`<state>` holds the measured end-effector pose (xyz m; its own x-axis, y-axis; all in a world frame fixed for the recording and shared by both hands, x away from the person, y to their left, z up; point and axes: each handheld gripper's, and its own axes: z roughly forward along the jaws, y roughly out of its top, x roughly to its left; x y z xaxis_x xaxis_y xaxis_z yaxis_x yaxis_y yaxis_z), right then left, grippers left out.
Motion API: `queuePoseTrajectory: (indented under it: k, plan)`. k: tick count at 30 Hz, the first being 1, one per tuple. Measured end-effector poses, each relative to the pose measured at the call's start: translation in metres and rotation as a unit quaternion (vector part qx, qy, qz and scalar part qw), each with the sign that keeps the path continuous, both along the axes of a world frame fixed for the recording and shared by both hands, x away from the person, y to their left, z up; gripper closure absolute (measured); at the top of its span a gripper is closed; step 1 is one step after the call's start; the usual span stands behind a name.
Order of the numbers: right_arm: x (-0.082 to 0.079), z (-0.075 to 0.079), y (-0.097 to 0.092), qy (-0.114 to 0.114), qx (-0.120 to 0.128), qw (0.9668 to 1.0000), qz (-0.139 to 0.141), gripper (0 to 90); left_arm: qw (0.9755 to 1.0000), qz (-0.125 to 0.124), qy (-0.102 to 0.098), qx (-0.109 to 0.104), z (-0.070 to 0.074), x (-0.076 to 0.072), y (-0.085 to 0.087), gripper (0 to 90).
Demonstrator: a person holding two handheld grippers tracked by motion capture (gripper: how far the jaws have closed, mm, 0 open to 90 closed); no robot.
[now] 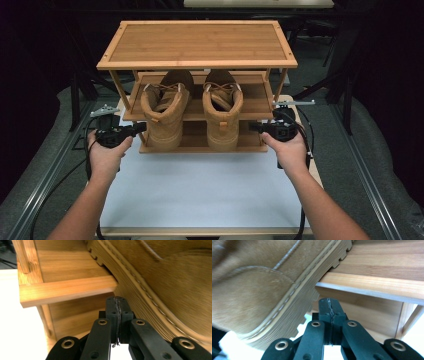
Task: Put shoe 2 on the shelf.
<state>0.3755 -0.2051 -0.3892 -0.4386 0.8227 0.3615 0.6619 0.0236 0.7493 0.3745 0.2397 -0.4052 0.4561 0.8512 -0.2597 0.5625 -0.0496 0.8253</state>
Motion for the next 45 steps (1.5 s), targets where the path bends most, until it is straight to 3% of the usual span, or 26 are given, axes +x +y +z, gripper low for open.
queuePoseTrajectory:
  k: [3,4,5,7,8,9,11,13,14,15,16,18,21,22,23,24,29,32,35,36,37,39,41,43,44,45]
  plan:
    - [0.004,-0.008,0.006,-0.015,0.016,0.9997,-0.015,90.0,1.0,0.0,0.001,0.0,-0.002,0.003,-0.006,90.0]
    - [0.006,-0.009,0.007,-0.008,0.023,0.9997,-0.009,90.0,1.0,-0.003,-0.002,-0.003,-0.002,0.004,-0.008,90.0]
    - [0.008,-0.012,0.01,-0.004,0.023,0.9997,-0.009,90.0,1.0,-0.008,-0.001,-0.006,-0.002,0.004,-0.011,90.0]
    - [0.009,-0.015,0.018,0.004,0.021,0.9998,-0.001,90.0,1.0,0.001,-0.003,0.009,0.0,0.003,-0.015,90.0]
    - [0.008,-0.015,0.024,-0.001,0.026,0.9997,0.003,90.0,1.0,0.001,-0.003,0.008,0.0,0.002,-0.015,90.0]
    - [0.006,-0.014,0.027,-0.001,0.014,0.9999,0.002,90.0,1.0,0.0,0.001,0.004,0.0,0.003,-0.015,90.0]
    - [0.004,-0.013,0.033,-0.009,0.026,0.9996,-0.002,90.0,0.9997,-0.01,0.01,-0.022,-0.001,0.004,-0.016,90.0]
    - [0.005,-0.014,0.038,0.007,0.047,0.9987,0.019,90.0,0.9999,-0.005,0.006,-0.009,0.0,0.002,-0.021,90.0]
    - [0.003,-0.013,0.041,0.002,0.043,0.999,0.015,90.0,1.0,-0.002,0.004,-0.004,0.001,0.001,-0.022,90.0]
    - [0.001,-0.011,0.044,-0.008,0.015,0.9998,-0.002,90.0,0.9999,0.0,0.008,-0.012,0.0,0.002,-0.021,90.0]
    - [0.0,-0.011,0.045,-0.008,0.011,0.9999,-0.003,90.0,0.9998,0.003,0.009,-0.016,0.0,0.003,-0.022,90.0]
    - [0.0,-0.012,0.044,-0.005,0.02,0.9998,-0.006,90.0,0.9999,0.004,0.005,-0.008,0.001,0.001,-0.024,90.0]
    - [-0.001,-0.015,0.044,-0.001,0.048,0.9989,-0.003,90.0,0.9995,-0.025,0.006,-0.02,0.002,-0.003,-0.031,90.0]
    - [-0.001,-0.015,0.046,-0.006,0.045,0.9989,-0.004,90.0,0.9991,-0.039,0.011,-0.005,0.001,-0.003,-0.038,90.0]
    - [-0.001,-0.015,0.048,-0.008,0.044,0.999,-0.008,90.0,0.9996,-0.027,-0.002,0.013,0.002,-0.006,-0.043,90.0]
    - [-0.002,-0.014,0.049,-0.013,0.027,0.9994,-0.015,90.0,0.9996,-0.019,-0.001,0.023,0.004,-0.006,-0.045,90.0]
    - [-0.004,-0.014,0.054,-0.025,0.012,0.9994,-0.019,90.0,0.9999,-0.008,0.001,-0.007,0.0,-0.006,-0.043,90.0]
    - [-0.006,-0.014,0.054,-0.026,0.013,0.9994,-0.021,90.0,0.9999,-0.004,-0.01,-0.006,-0.001,-0.007,-0.044,90.0]
    - [-0.008,-0.014,0.054,-0.045,0.022,0.9983,-0.031,90.0,0.9992,-0.01,-0.021,-0.034,0.005,-0.007,-0.045,90.0]
    - [-0.008,-0.012,0.053,-0.052,0.029,0.9977,-0.032,90.0,0.9991,-0.011,-0.025,-0.033,0.008,-0.008,-0.046,90.0]
    - [-0.008,-0.01,0.051,-0.045,0.025,0.9982,-0.032,90.0,0.9994,-0.012,-0.03,-0.006,0.016,-0.006,-0.051,90.0]
    - [-0.006,-0.007,0.05,-0.049,0.026,0.998,-0.031,90.0,0.9995,-0.01,-0.029,0.001,0.018,-0.003,-0.052,90.0]
    - [-0.005,-0.004,0.051,-0.049,0.01,0.9985,-0.021,90.0,0.9995,0.0,-0.031,0.003,0.019,0.002,-0.053,90.0]
    - [-0.004,-0.001,0.053,-0.057,0.001,0.9983,-0.016,90.0,0.9995,0.005,-0.03,-0.008,0.019,0.006,-0.053,90.0]
    - [-0.004,-0.001,0.056,-0.068,-0.001,0.9972,-0.03,90.0,0.9995,0.002,-0.03,-0.012,0.019,0.007,-0.053,90.0]
    - [-0.003,0.0,0.055,-0.063,-0.007,0.9976,-0.027,90.0,0.9995,-0.001,-0.03,-0.014,0.019,0.008,-0.054,90.0]
